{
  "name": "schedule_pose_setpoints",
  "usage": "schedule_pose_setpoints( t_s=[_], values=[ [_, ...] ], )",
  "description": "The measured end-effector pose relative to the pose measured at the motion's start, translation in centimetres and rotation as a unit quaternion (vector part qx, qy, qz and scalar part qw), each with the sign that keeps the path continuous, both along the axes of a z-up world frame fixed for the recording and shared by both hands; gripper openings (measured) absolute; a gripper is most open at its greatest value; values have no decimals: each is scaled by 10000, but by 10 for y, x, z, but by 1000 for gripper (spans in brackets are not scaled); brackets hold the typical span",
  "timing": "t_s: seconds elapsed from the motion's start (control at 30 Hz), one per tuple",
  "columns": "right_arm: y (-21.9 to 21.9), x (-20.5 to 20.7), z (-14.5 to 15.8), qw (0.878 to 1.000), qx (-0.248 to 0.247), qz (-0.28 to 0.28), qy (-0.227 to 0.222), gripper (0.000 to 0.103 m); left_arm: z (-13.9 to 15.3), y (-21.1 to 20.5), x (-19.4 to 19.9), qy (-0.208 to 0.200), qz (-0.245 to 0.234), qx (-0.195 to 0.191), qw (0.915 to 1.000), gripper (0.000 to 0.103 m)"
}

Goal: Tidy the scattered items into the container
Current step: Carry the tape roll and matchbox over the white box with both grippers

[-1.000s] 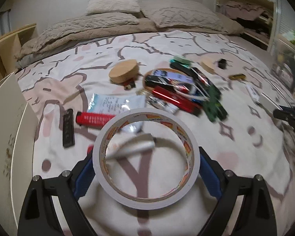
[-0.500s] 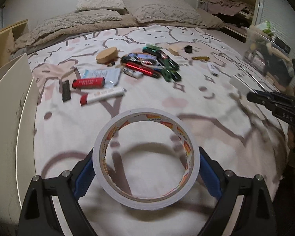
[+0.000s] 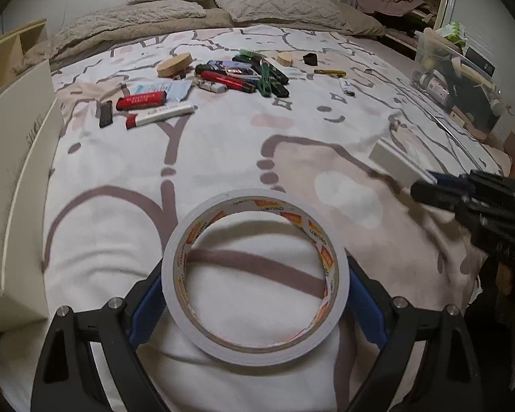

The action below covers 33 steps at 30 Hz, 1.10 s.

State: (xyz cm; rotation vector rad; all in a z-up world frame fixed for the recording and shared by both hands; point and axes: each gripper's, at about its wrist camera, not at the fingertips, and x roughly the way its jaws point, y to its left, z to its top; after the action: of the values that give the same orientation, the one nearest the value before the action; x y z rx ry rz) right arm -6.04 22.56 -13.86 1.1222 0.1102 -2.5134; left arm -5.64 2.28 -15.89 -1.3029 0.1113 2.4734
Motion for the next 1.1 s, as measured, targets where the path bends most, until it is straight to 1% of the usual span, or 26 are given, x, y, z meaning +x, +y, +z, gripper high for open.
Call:
schedule_pose_setpoints(
  t_s=[0.1, 0.17, 0.37, 0.5, 0.57, 0.77, 0.87, 1.03, 1.1],
  values=[
    [-6, 4, -9, 9999, 6, 36, -120, 20, -4, 3, 2, 104, 28, -80, 9999, 94],
    [-10, 4, -13, 9999, 99, 50, -120, 20, -5, 4, 3, 162, 64, -86, 9998, 94],
    [-14, 4, -19, 9999, 146, 80, 30, 19, -6, 4, 4, 234, 92, -101, 9996, 94],
    [-21, 10, -19, 9987, 378, 158, 315, 19, -5, 5, 4, 244, 118, -128, 9995, 94],
    [-23, 11, -19, 9981, 443, 175, 387, 19, -5, 5, 4, 243, 97, -131, 9996, 94],
    [-27, 9, -13, 9991, 237, 213, 291, 19, -1, 4, 3, 271, 94, -91, 9995, 94],
    [-30, 7, -12, 9995, 157, 141, 236, 19, 4, 4, 4, 312, 111, -65, 9994, 94],
    [-33, 7, -6, 9998, -59, 23, 179, 19, 20, 3, 5, 493, 96, -28, 9987, 94],
    [-33, 6, 0, 9997, -150, -35, 204, 19, 30, 3, 3, 593, 107, 18, 9982, 94]
  ],
)
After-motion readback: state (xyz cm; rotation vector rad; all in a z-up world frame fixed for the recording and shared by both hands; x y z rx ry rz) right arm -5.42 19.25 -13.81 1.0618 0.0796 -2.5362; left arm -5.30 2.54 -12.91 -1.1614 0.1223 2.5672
